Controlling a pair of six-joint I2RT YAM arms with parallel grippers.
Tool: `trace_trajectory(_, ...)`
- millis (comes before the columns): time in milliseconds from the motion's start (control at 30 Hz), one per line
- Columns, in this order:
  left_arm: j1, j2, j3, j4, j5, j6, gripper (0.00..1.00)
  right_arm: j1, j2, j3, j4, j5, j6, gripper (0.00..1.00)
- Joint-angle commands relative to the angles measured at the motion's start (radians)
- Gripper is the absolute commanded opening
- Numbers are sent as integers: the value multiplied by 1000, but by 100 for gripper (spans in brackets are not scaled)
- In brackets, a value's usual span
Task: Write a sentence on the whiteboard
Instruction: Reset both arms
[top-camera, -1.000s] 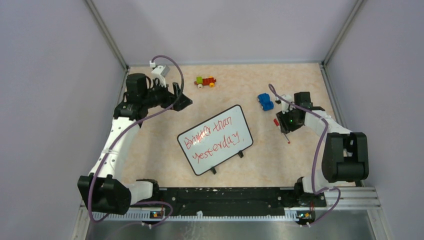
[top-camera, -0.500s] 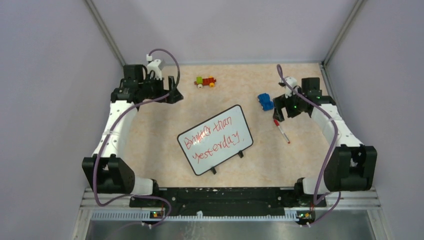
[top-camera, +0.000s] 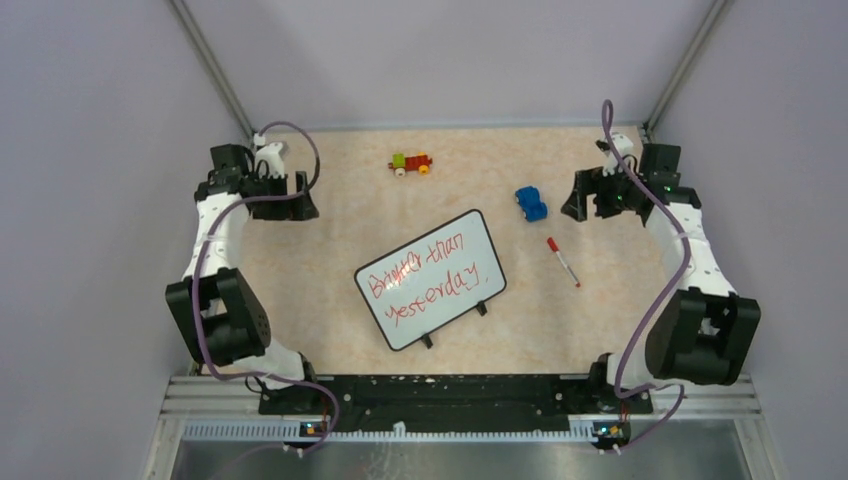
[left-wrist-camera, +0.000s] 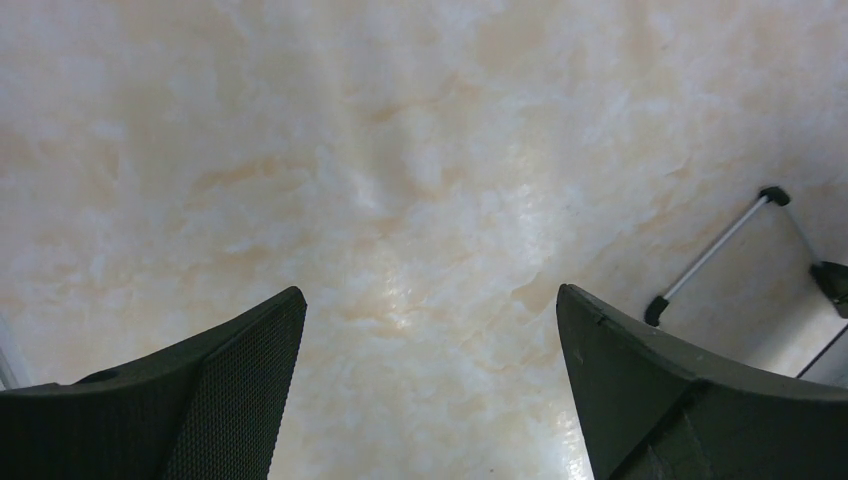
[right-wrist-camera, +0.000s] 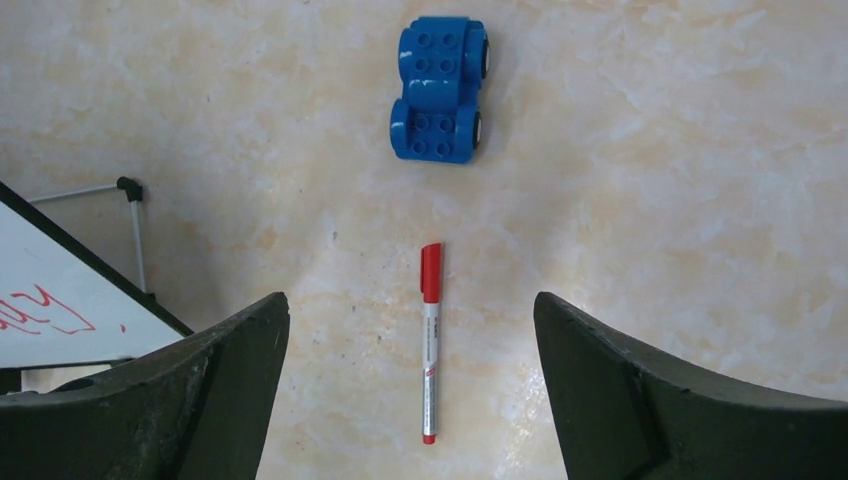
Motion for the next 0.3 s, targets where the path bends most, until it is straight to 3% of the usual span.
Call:
trace_trajectory(0, 66, -22, -81, 51, -17, 76, 99, -32, 27, -65, 80, -52, 13, 88)
trace_trajectory(267, 87, -44, -166, 117, -74, 90, 99, -37, 24, -114, 136, -59, 26, 88)
